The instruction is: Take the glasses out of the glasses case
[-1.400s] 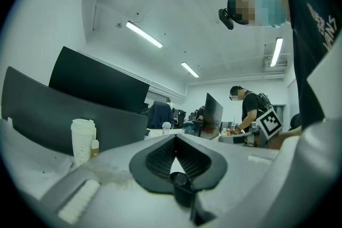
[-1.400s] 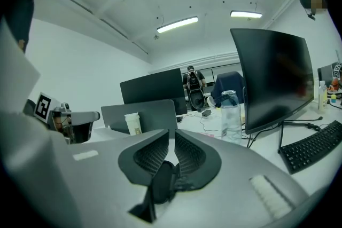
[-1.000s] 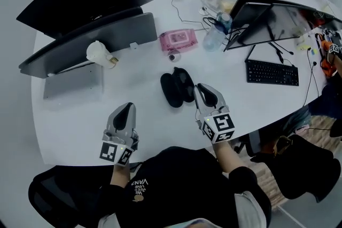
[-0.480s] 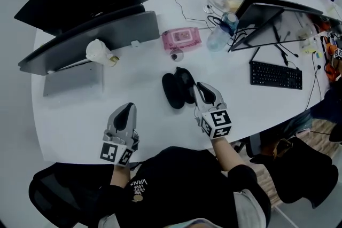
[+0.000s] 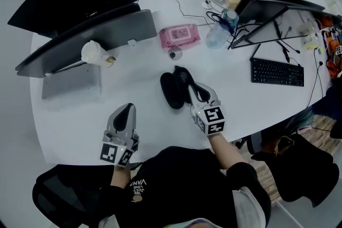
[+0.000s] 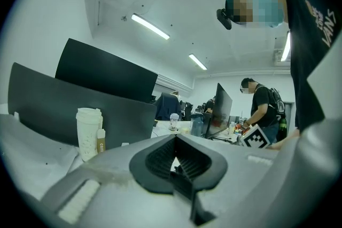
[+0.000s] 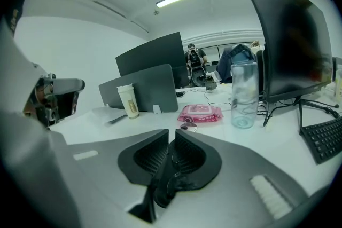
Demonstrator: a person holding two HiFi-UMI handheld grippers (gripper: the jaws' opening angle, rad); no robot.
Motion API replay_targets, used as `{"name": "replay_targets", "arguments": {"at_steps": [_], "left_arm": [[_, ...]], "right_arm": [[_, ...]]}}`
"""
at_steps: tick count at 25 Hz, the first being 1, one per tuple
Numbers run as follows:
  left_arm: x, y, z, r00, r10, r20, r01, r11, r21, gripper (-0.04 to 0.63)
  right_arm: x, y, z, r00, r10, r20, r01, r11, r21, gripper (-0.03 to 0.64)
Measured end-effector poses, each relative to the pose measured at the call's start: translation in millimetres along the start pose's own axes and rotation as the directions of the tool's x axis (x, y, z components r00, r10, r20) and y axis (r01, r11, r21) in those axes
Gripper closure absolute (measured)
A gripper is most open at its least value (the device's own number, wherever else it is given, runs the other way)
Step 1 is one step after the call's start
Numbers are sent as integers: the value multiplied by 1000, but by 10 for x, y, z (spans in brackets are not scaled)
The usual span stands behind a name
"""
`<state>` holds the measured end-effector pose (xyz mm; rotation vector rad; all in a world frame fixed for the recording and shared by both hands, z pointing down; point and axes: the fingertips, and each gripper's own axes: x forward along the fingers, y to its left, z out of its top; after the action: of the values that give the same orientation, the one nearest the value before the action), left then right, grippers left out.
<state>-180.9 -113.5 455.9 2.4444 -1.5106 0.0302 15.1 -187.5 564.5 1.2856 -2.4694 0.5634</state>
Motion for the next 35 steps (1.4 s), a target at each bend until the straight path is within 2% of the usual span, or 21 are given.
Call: {"name": "replay_targets", "arguments": {"at_steps": [14,26,35], "left_arm": [[75,15,-81,1000,-9,-27,9,1000,-7,594],[67,-4,-142,999,-12,-46,12,1000,-7,594],[116,-42,-184,998,-32,-60,32,999,-11,594]], "right_arm": [[245,-2,-246,994,8,-105,-19,995,-101,540],[435,14,-529,980,0,-201,-43,976,-213,540],[511,-83,-706,966,-16,-256,-52,965,-256,540]]}}
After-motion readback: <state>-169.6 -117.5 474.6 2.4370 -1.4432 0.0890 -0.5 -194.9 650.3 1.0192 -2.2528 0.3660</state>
